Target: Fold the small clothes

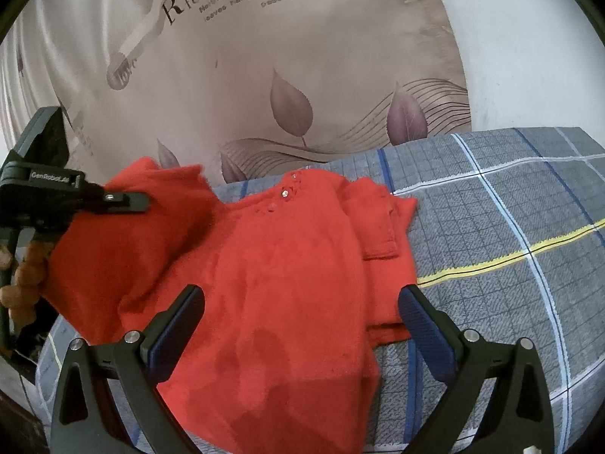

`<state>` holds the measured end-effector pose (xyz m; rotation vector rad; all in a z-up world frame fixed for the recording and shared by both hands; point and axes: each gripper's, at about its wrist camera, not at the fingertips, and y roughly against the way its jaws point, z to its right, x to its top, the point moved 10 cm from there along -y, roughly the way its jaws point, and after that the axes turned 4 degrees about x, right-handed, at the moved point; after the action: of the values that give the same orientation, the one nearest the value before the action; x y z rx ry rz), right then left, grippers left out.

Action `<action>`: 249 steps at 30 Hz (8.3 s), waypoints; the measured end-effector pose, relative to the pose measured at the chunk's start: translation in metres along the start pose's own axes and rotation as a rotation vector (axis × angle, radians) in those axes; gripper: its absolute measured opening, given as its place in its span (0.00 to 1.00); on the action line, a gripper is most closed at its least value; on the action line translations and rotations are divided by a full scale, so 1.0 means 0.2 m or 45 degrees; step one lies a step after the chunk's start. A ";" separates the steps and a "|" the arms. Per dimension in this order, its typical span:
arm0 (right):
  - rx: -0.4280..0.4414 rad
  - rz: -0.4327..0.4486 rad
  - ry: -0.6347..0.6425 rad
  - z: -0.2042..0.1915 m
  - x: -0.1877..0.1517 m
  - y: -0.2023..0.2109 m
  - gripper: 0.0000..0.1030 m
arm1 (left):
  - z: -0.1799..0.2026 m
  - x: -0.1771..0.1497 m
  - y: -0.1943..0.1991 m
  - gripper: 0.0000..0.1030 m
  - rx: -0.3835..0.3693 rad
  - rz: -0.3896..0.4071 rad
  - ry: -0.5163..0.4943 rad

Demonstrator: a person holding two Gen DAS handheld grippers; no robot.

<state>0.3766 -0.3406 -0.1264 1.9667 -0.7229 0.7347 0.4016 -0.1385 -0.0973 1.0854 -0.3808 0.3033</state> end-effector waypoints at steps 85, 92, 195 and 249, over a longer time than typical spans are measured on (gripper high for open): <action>0.395 -0.357 -0.369 0.16 -0.05 -0.06 0.33 | 0.18 -0.89 -0.04 0.62 -0.738 0.069 -0.150; 0.289 -0.191 -0.160 -0.08 -0.09 0.25 0.54 | 0.17 -0.92 -0.04 0.62 -0.737 0.051 -0.167; -0.272 -0.309 0.344 0.00 -0.31 0.31 0.40 | 0.13 -0.72 -0.14 0.63 -0.354 0.252 -0.193; 0.289 -0.351 -0.261 0.16 -0.16 0.16 0.77 | -0.17 -0.30 -0.16 0.78 -0.603 -0.010 -0.071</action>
<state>0.3395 -0.3762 -0.1456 2.3160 -0.4874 0.4689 0.3663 -0.1248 -0.1627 0.6308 -0.4697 0.1631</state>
